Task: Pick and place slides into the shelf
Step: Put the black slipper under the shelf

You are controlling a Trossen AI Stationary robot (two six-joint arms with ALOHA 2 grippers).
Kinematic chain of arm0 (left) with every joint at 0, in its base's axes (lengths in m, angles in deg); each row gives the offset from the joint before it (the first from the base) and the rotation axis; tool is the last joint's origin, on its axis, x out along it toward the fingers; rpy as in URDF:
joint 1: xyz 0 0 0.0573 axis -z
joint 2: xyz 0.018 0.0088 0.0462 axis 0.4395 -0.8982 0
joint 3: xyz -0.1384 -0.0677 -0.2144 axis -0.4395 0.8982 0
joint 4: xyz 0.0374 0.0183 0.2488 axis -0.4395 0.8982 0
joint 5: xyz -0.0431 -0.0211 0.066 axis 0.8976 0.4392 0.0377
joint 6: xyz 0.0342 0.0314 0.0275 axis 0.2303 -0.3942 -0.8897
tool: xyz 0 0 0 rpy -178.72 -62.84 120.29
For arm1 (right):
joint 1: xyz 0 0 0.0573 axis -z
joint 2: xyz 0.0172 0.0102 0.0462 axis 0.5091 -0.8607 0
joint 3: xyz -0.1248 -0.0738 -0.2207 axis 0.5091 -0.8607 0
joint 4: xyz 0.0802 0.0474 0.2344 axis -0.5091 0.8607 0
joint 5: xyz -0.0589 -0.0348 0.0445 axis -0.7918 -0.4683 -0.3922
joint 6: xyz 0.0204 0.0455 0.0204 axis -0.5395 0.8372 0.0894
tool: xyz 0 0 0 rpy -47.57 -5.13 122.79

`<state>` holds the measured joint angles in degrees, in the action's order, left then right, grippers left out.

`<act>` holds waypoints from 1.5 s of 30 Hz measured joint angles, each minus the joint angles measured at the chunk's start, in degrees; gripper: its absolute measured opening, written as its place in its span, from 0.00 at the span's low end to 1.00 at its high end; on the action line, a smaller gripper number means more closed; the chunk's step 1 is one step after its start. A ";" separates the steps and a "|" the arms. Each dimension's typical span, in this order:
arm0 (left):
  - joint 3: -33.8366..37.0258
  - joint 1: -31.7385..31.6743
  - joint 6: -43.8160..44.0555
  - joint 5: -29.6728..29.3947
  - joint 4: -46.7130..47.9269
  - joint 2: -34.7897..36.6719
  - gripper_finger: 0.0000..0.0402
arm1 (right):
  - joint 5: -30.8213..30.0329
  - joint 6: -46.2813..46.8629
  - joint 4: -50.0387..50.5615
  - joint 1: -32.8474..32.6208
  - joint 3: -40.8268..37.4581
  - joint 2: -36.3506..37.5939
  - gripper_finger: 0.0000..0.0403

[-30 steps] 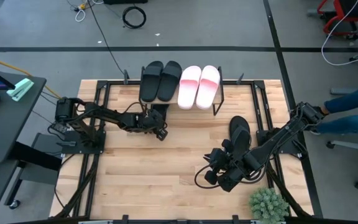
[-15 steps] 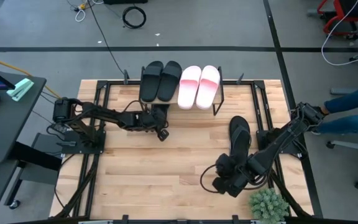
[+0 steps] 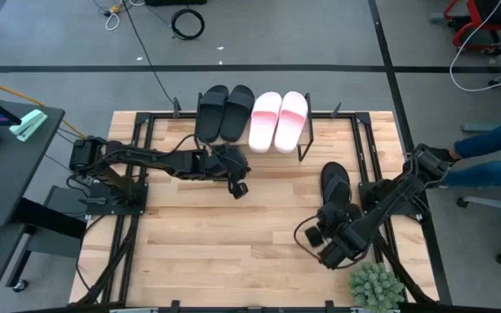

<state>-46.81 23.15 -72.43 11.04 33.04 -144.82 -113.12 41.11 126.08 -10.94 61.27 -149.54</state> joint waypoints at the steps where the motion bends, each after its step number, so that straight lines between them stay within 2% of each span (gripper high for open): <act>1: -0.87 0.29 -0.76 0.02 -0.08 0.00 0.02 | -0.29 2.00 -0.51 0.49 -1.58 -0.14 0.30; 6: -2.94 0.88 -2.38 -0.03 0.13 -0.02 0.03 | -0.81 7.81 -5.10 2.00 -10.22 -0.08 0.29; 10: -3.10 0.80 -2.42 -0.01 0.25 -0.03 0.06 | -1.89 10.97 -5.62 2.55 -13.16 0.05 0.29; 16: -3.10 0.47 -2.47 -0.04 0.45 -0.04 0.05 | -2.64 11.84 -5.85 3.99 -14.90 0.07 0.29; 20: -3.10 0.47 -4.57 -0.02 0.39 -0.04 0.02 | -6.62 11.75 -5.85 4.86 -15.82 0.07 0.29; 23: -3.10 0.49 -4.70 -0.01 0.41 -0.04 0.01 | -7.24 11.72 -5.89 6.12 -16.49 0.07 0.29; 32: -3.08 0.49 -4.86 -0.01 0.44 -0.04 0.07 | -7.71 9.77 -5.94 10.00 -18.13 0.09 0.29; 36: -3.08 0.47 -5.84 -0.02 0.52 -0.04 0.06 | -7.72 3.82 -7.65 11.47 -18.15 0.09 0.23; 41: -3.07 0.49 -6.76 -0.01 0.55 -0.04 0.02 | -7.92 -2.10 -13.34 12.13 -18.18 0.09 0.04; 45: -3.06 0.61 -7.54 -0.04 0.58 -0.04 0.01 | -9.54 -5.47 -22.53 11.38 -17.23 0.11 0.04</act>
<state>-49.87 23.76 -79.97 11.01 33.62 -144.86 -122.66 35.64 103.55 0.44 44.04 -149.43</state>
